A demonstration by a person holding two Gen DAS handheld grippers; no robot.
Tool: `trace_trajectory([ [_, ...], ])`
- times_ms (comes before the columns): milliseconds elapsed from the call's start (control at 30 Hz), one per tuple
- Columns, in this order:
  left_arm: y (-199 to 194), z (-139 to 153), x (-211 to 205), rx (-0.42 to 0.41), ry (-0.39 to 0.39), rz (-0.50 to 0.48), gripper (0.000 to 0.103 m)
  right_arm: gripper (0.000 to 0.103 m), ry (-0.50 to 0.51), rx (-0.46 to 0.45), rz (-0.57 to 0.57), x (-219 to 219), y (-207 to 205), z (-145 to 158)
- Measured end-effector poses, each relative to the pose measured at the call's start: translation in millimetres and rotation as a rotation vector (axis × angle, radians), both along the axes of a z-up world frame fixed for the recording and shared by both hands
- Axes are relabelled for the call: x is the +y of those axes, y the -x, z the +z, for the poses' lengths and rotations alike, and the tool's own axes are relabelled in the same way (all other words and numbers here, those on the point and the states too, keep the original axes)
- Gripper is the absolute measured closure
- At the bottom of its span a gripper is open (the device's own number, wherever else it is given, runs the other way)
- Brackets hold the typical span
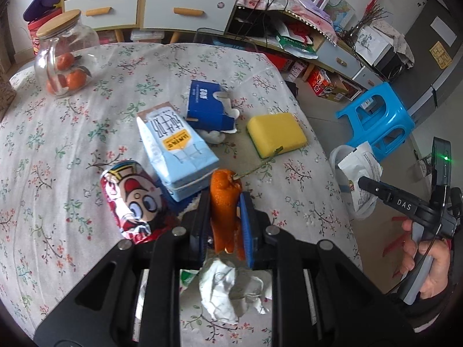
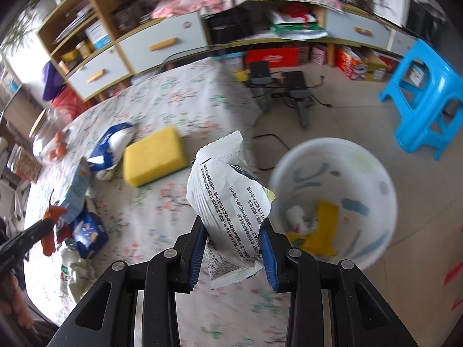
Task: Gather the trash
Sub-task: 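Carry the paper bag and orange toy over the bin and release both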
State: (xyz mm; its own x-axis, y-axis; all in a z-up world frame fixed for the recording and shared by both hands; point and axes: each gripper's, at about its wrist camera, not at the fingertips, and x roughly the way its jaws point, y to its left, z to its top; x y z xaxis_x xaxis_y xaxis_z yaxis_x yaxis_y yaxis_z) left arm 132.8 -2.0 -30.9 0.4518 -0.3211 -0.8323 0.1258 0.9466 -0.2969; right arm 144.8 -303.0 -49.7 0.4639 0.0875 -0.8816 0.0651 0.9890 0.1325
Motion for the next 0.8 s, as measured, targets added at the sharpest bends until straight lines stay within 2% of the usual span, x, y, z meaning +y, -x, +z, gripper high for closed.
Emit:
trace_trajectory([
  [333,-5.4,-5.7,-52.8,0.005,-0.005,-0.07,0.081,0.067,0.005,0.017,-0.146,-88.0,17.3,-5.3],
  [667,-17.3,-13.6,-112.6,0.009,-0.038,-0.158,0.081,0.065,0.009,0.039,-0.214,-130.5,13.7,-16.4],
  [733,-19.7,-16.4,-121.6,0.017,-0.041,-0.17,0.081,0.064,0.0,0.045,-0.22,-136.3,12.0,-17.8],
  [800,-22.8,-20.0,-132.3,0.029,-0.032,-0.177,0.081,0.052,-0.01,0.048,-0.225,-141.0,10.1,-18.9],
])
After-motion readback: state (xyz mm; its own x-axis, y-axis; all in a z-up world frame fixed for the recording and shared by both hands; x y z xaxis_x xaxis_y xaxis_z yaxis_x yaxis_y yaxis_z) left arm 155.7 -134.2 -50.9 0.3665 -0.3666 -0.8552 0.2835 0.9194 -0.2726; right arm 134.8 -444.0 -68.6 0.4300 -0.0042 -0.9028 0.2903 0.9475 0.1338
